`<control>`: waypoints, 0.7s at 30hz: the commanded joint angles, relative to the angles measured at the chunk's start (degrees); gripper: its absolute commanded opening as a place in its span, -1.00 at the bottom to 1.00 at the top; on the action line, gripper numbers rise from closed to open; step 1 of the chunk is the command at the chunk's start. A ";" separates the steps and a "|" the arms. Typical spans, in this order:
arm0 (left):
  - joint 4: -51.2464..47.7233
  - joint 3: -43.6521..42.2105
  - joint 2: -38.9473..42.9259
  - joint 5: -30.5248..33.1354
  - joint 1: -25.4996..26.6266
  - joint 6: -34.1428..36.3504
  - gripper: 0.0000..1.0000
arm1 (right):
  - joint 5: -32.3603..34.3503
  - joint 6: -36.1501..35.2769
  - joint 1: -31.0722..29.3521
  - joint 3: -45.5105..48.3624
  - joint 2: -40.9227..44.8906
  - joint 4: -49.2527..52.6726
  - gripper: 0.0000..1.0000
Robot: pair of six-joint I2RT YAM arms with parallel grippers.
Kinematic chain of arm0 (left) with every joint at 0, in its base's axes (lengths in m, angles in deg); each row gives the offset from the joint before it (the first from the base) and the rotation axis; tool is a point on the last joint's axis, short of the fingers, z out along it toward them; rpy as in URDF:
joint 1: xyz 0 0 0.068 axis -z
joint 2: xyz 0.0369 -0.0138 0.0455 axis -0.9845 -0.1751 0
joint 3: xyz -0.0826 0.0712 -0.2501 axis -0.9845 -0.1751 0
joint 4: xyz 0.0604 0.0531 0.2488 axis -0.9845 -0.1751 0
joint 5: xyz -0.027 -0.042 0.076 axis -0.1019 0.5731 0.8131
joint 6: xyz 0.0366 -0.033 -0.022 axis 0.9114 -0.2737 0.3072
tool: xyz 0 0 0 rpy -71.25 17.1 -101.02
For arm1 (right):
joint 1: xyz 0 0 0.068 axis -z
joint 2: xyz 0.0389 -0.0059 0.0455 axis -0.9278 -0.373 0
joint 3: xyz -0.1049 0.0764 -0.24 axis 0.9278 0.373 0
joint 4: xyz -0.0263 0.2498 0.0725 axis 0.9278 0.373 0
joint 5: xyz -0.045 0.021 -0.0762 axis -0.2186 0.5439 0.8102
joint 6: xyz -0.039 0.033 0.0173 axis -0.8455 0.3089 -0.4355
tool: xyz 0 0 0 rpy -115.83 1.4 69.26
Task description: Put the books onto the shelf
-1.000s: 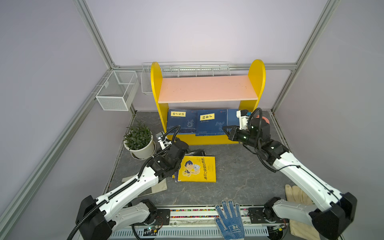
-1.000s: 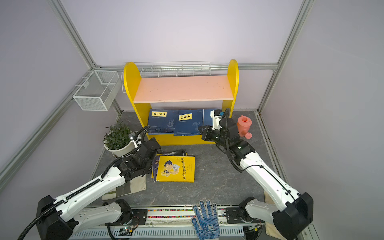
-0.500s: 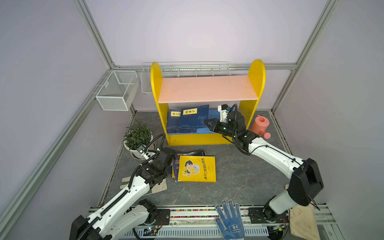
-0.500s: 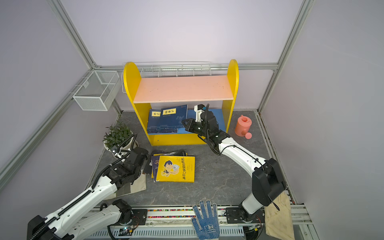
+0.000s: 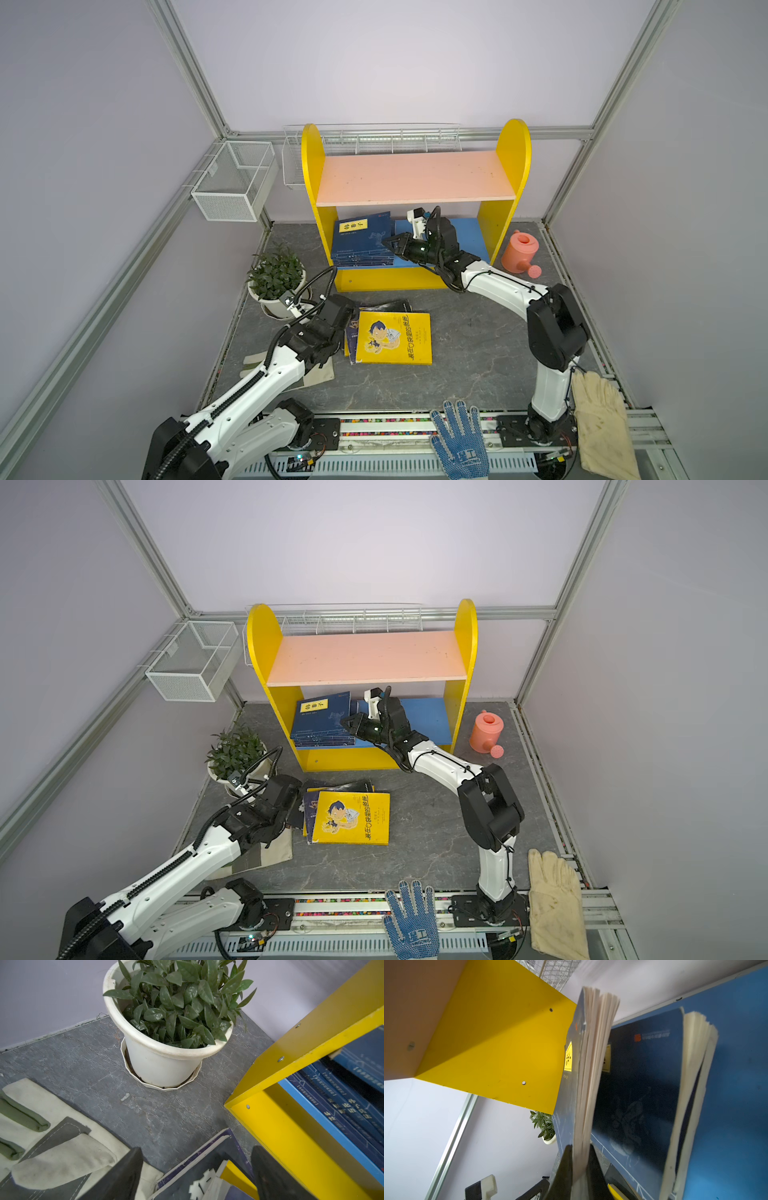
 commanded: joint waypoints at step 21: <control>-0.94 1.69 -1.05 -0.93 -0.41 -0.04 0.66 | 7.69 -11.44 -1.59 -14.53 -2.89 23.43 0.01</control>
